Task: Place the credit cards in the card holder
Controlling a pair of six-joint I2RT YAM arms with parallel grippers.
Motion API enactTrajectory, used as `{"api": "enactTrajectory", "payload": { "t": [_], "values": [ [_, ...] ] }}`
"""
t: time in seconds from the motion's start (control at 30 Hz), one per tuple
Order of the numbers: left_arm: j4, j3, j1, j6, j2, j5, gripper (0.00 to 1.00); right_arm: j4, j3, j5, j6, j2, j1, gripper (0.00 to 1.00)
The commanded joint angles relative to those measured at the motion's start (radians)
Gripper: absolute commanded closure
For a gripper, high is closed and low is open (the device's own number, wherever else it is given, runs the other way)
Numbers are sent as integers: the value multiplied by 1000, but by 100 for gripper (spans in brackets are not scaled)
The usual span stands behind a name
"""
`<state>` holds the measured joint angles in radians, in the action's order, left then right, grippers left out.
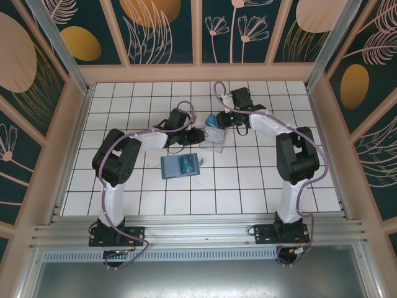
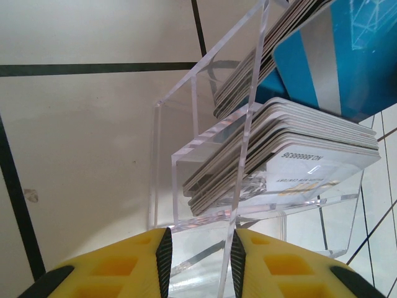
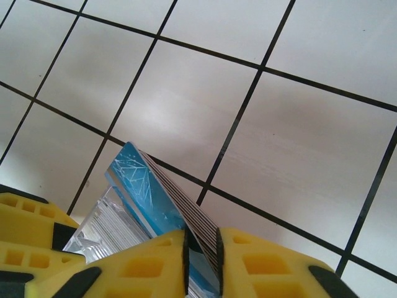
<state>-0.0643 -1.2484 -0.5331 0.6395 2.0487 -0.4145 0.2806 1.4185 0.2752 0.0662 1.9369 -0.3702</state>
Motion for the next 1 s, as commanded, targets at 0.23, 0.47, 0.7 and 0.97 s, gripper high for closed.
{"api": "enactTrajectory", "payload": {
  "t": [0.23,0.47,0.7,0.97],
  "values": [
    [79,46,-7,2,10,25,66,-11,15,-3,22,-41,8,92],
    [78,47,-6,2,9,25,66,-27,3,38,26,-59,15,98],
    [78,52,-4,8,-28,28,66,-40,-21,104,27,-77,32,100],
    [62,58,-5,31,-83,10,62,-95,-59,199,1,-129,64,100]
  ]
}}
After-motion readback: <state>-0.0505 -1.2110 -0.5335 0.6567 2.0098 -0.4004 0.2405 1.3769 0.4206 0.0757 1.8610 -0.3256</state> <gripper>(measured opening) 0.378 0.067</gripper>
